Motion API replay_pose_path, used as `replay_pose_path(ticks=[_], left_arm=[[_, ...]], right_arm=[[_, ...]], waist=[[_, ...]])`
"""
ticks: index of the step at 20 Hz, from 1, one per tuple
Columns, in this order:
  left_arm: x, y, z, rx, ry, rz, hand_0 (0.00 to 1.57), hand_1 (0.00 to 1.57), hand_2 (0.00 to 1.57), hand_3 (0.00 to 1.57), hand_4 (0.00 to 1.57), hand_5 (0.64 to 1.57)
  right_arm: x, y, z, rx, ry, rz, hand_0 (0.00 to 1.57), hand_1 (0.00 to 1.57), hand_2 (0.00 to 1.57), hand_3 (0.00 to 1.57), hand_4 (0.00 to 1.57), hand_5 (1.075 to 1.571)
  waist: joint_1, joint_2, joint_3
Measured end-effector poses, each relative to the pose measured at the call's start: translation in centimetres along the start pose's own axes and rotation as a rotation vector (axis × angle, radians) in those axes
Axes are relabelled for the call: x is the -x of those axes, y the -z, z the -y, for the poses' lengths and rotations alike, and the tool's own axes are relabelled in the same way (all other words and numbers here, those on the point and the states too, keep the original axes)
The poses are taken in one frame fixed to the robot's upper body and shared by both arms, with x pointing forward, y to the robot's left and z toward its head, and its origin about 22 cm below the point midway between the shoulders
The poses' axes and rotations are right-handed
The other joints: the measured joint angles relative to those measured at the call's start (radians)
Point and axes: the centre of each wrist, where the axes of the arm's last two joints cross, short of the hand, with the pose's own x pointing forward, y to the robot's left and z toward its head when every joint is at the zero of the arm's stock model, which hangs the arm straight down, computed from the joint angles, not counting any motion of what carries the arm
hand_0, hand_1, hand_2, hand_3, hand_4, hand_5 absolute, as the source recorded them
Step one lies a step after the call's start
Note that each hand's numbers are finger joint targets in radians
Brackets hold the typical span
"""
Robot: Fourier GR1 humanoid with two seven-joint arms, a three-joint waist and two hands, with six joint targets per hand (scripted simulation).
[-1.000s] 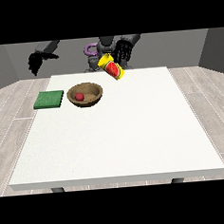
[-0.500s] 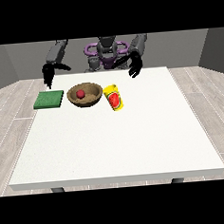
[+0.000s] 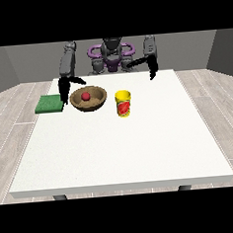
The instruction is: Pick the cup and pour the ball into the bowl, then pick the bowl and place it on the pad
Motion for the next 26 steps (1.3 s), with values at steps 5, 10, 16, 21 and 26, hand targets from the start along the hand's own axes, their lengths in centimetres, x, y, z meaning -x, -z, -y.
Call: replay_pose_path(ticks=[5,10,16,21,26], left_arm=[[-0.2,-0.3,-2.8,0.005,-0.01,0.024,0.0,0.0,0.0,0.0,0.0,1.566],[-0.8,-0.6,-4.1,-0.003,-0.009,0.03,0.0,0.0,0.0,0.0,0.0,1.566],[-1.7,-0.5,-5.7,0.0,-0.009,0.055,0.0,0.0,0.0,0.0,0.0,1.565],[-3.2,0.0,-5.9,0.02,-0.012,0.107,0.0,0.0,0.0,0.0,0.47,1.564],[-4.0,0.4,-5.1,0.051,-0.024,0.144,0.0,0.0,0.0,0.0,0.71,1.515]], right_arm=[[0.8,0.8,0.6,0.019,0.003,-0.008,0.0,0.0,0.0,0.0,0.19,1.563],[2.1,0.9,0.6,0.028,0.004,-0.014,0.0,0.0,0.0,0.0,0.09,1.563],[3.1,1.2,-0.6,0.02,0.008,-0.007,0.0,0.0,0.0,0.0,0.39,1.57],[3.4,0.7,1.0,0.147,-0.023,-0.019,1.57,1.57,1.57,1.09,0.85,1.505],[3.6,-0.5,2.4,0.225,-0.281,-0.004,1.57,1.57,1.57,1.49,0.93,1.563]], waist=[[0.009,0.008,0.0012],[0.002,0.014,0.0016],[0.005,0.042,0.0014],[0.038,0.057,-0.0236],[0.094,0.062,-0.0395]])
